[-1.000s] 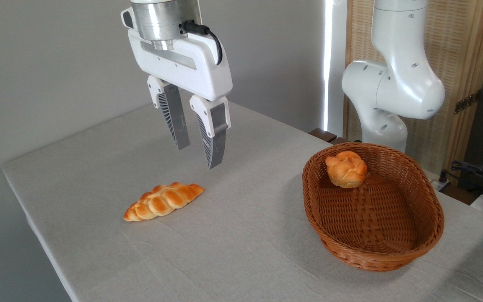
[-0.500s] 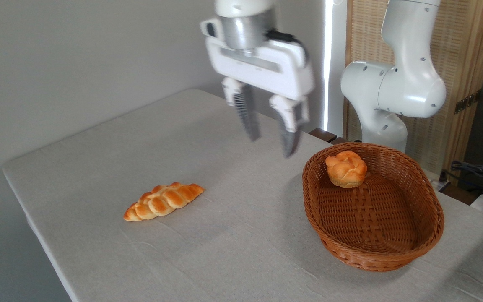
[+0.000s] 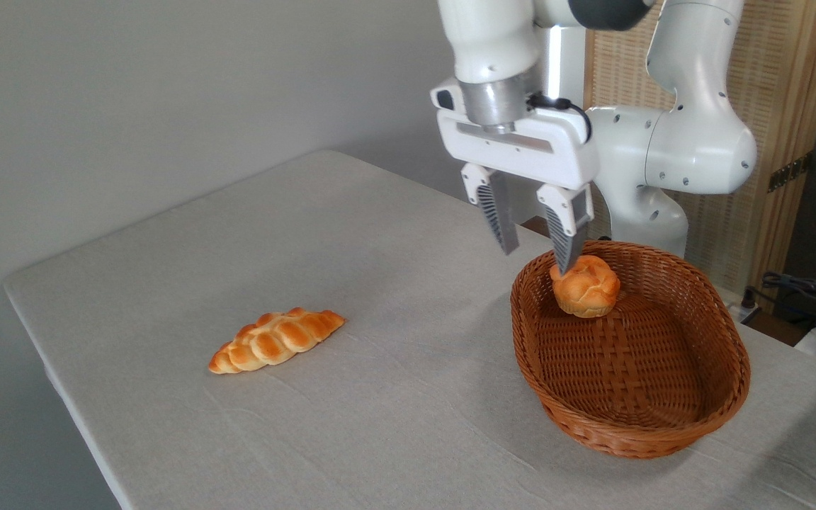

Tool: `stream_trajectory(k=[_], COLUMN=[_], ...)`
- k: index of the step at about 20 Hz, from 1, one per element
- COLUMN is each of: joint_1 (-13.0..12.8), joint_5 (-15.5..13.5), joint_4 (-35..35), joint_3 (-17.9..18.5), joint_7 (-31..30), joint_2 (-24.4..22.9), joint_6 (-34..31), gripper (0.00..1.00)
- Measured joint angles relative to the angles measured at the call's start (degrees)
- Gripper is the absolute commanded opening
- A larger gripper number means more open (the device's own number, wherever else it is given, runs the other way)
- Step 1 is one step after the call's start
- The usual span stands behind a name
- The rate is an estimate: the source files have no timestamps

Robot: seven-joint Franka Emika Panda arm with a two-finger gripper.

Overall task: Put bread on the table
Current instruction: 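Lower the gripper around the round roll and close on it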

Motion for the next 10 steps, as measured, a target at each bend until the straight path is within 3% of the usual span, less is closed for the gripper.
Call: stream_trajectory(k=[4,10], joint_1=[-0.68,-1.00], joint_5=[-0.03,-0.13], joint_4=[-3.75,-6.53], joint_3=[0.81,1.28], joint_7=[0.99,1.11], joint_2=[-3.55,-3.85], joint_6=[0.36,1.29], gripper=[1.00,1.00])
